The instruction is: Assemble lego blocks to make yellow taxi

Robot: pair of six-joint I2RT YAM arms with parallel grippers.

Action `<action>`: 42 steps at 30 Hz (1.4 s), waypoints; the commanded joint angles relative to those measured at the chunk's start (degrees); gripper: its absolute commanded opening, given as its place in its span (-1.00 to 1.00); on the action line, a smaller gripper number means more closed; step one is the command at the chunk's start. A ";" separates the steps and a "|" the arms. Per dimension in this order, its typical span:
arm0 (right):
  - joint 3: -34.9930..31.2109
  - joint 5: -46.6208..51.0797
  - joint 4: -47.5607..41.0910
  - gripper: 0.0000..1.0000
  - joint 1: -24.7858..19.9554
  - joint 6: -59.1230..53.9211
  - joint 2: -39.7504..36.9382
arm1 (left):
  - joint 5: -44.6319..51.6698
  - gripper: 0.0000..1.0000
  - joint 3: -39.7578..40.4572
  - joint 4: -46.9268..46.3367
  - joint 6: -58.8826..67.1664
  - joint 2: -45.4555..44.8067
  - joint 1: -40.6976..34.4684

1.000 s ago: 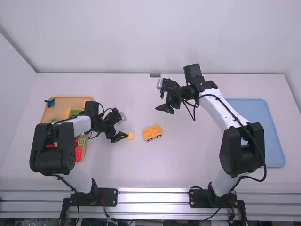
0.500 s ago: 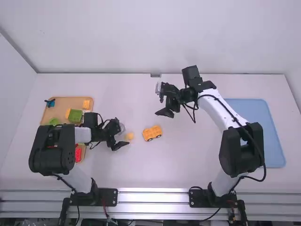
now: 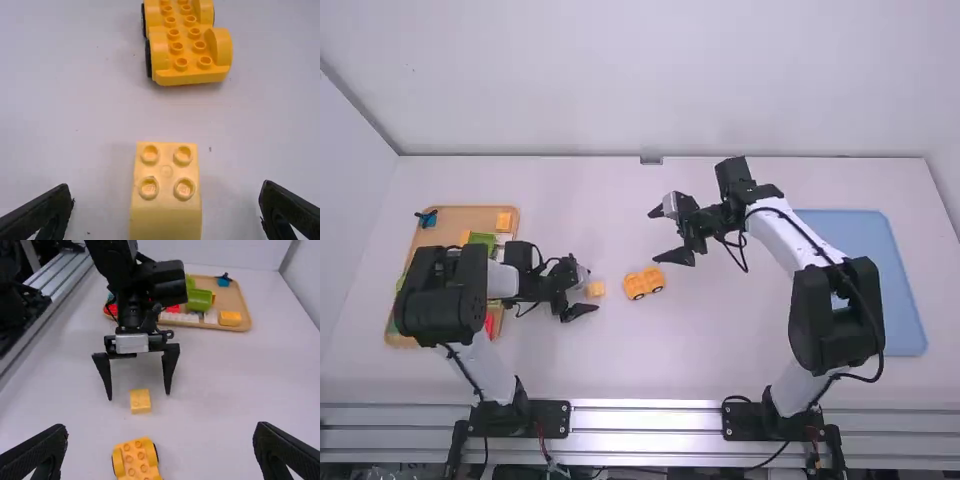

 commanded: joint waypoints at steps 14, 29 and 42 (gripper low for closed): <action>-2.40 -2.14 4.94 0.97 -0.13 4.74 0.61 | 1.88 0.33 -3.85 7.26 0.68 0.42 0.15; -2.40 -1.97 3.61 0.97 -0.22 3.87 0.61 | -1.29 0.09 -3.34 8.70 -4.26 0.46 -1.27; -2.40 -1.22 3.63 0.97 -0.46 4.09 0.61 | -0.94 -0.28 -2.21 12.20 -4.46 4.48 -1.25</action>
